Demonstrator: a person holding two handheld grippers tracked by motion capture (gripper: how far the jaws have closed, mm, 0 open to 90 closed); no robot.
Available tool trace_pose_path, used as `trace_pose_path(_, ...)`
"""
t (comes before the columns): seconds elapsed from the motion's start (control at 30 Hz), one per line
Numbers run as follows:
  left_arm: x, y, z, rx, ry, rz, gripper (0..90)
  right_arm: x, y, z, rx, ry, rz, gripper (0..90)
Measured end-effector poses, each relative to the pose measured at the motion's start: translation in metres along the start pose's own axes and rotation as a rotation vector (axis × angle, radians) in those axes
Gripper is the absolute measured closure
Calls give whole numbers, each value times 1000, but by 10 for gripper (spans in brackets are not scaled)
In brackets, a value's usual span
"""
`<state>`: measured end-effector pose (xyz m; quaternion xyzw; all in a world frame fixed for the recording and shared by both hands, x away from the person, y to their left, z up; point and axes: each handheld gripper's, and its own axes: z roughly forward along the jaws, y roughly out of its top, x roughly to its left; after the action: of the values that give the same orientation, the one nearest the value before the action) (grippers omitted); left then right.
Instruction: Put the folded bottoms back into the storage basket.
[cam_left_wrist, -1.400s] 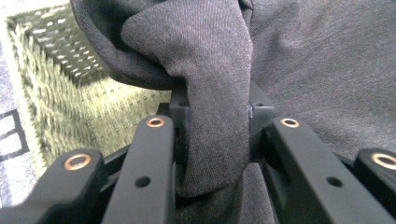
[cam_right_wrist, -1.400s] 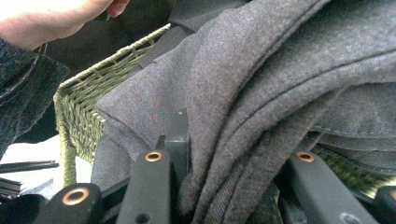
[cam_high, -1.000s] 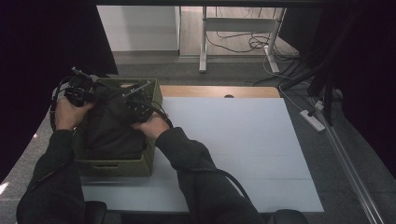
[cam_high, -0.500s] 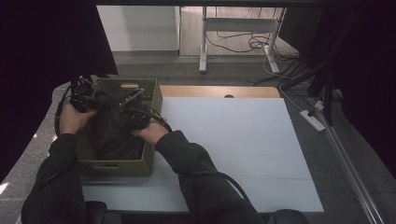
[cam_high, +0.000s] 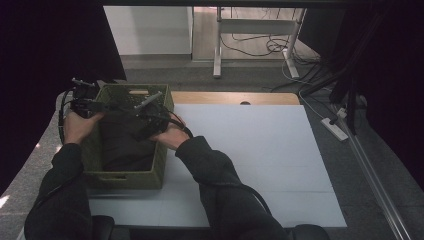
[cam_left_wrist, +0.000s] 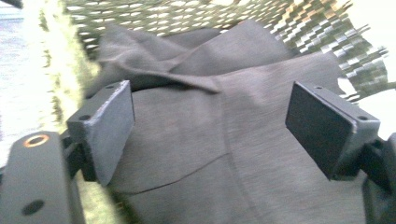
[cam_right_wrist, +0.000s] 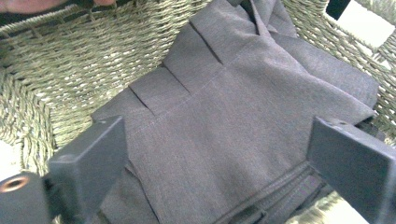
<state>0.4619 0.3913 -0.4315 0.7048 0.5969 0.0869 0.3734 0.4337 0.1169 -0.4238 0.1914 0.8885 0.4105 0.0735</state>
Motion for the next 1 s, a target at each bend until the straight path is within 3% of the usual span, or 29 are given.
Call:
trace_pose_path(0.07,-2,0,2,11,-34,-1,93,-4,-2,-3,-4,15,6,16)
trace_pose_path(0.13,-5,-2,4,15,-56,25,49,-7,-5,-6,-11,19,-1,9)
trace_pose_path(0.47,-25,-14,8,4,-75,120,25,-14,-16,-20,-50,90,-64,0)
trace_pose_path(0.77,-37,-29,7,-34,-154,149,14,-22,-25,-29,-50,112,-64,0)
trace_pose_path(1.0,-47,-39,6,-40,-171,174,2,-29,-34,-36,-61,121,-60,0)
